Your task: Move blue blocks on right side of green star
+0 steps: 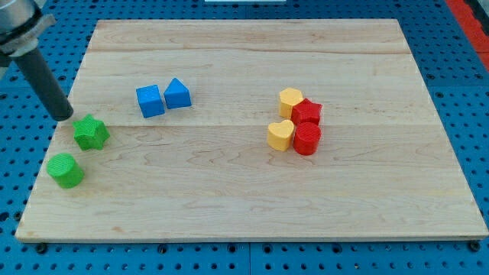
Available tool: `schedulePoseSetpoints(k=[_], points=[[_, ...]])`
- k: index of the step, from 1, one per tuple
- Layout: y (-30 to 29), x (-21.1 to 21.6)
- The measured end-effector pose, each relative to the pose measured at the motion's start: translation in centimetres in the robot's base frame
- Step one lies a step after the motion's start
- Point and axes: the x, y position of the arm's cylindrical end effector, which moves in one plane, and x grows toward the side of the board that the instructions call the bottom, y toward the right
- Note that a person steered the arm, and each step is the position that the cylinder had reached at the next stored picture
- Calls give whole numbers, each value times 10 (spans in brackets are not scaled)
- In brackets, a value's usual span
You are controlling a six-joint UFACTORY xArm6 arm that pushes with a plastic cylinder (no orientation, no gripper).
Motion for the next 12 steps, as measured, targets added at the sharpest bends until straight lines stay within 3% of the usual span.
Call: schedulePoseSetpoints(k=[1,2,4,5,6,7,10,11,12], points=[[10,31],[22,27],[49,-81],[129,-101],[171,-82],[166,-50],[135,-8],[120,-1],[166,-52]])
